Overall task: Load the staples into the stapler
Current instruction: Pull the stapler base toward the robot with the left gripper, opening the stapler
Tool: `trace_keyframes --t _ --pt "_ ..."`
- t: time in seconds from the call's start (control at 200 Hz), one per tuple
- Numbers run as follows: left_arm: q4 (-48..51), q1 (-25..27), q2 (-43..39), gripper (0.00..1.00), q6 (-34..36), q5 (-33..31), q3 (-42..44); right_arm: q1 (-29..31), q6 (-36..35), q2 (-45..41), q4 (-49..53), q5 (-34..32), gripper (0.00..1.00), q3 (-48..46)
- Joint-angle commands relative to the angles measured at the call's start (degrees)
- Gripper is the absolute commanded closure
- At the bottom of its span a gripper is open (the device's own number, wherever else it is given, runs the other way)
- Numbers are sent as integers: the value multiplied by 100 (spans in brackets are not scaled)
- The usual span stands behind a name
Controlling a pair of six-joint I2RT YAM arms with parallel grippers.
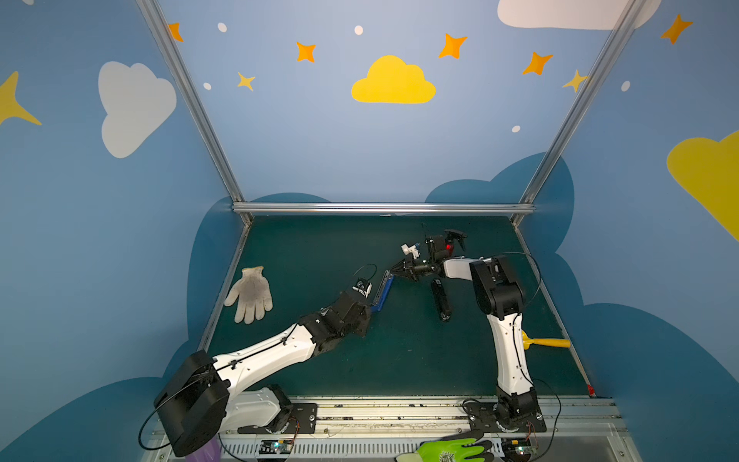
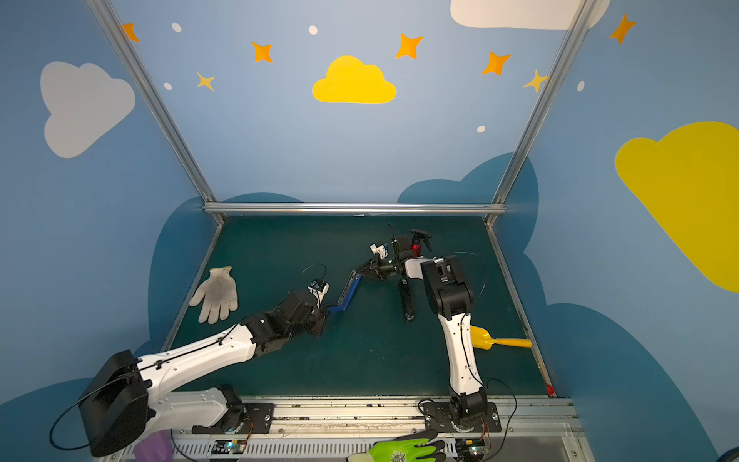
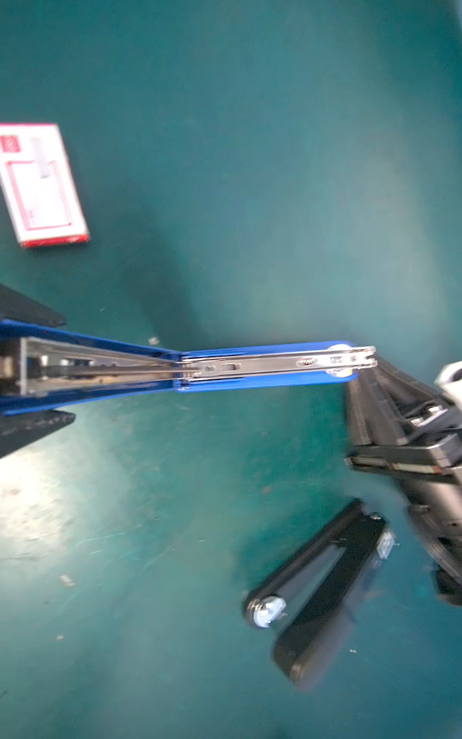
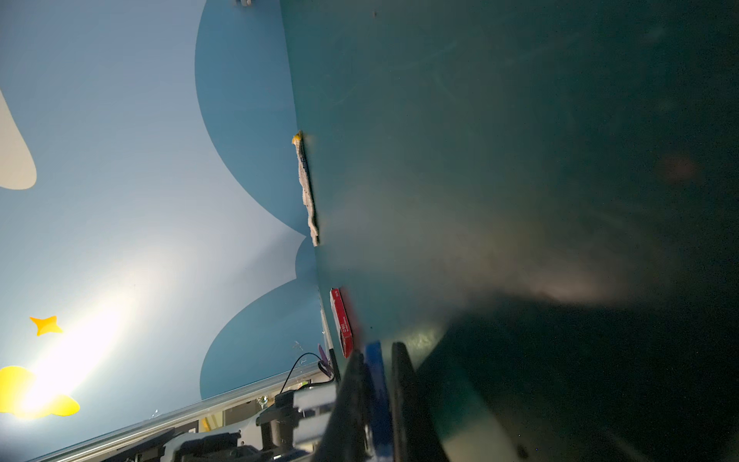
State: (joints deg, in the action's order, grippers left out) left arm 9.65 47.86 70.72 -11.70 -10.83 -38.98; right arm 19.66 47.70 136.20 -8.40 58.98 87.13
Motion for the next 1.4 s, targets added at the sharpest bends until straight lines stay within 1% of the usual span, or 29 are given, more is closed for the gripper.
trace_keyframes --t 0.0,0.135,0.3,0.446,0.541,0.716,0.941,1.006,1.041,1.122,1.237,1.272,1.392 --pt "467 390 -94 96 -47 -314 172 -168 126 165 219 -862 100 264" --pt "544 673 -7 96 -321 -521 326 -191 42 220 343 -880 100 357" --pt "555 998 12 96 -673 -695 575 -221 81 300 257 -819 100 403" --pt "415 1252 65 96 -930 -784 777 -233 54 354 280 -770 100 462" --pt "408 1474 277 96 -1066 -1043 795 -249 143 420 241 -700 100 508" --pt "262 1793 827 95 -1382 -1277 787 -252 195 460 116 -678 100 499" --pt "221 1912 1280 90 -1699 -1446 778 -270 230 511 49 -653 100 515" --pt "204 1912 1354 88 -1772 -1485 796 -275 239 534 52 -665 100 525" --pt "212 1916 1410 84 -1808 -1525 796 -279 239 545 56 -671 100 526" --pt "247 1912 1526 83 -1872 -1621 772 -288 239 556 102 -715 100 517" --pt "193 1912 1664 83 -1789 -1553 719 -305 244 500 107 -784 79 439" --pt "163 1920 1694 83 -1745 -1519 708 -315 244 451 72 -825 74 380" --pt "152 1926 1735 82 -1730 -1545 712 -309 182 292 155 -954 68 283"
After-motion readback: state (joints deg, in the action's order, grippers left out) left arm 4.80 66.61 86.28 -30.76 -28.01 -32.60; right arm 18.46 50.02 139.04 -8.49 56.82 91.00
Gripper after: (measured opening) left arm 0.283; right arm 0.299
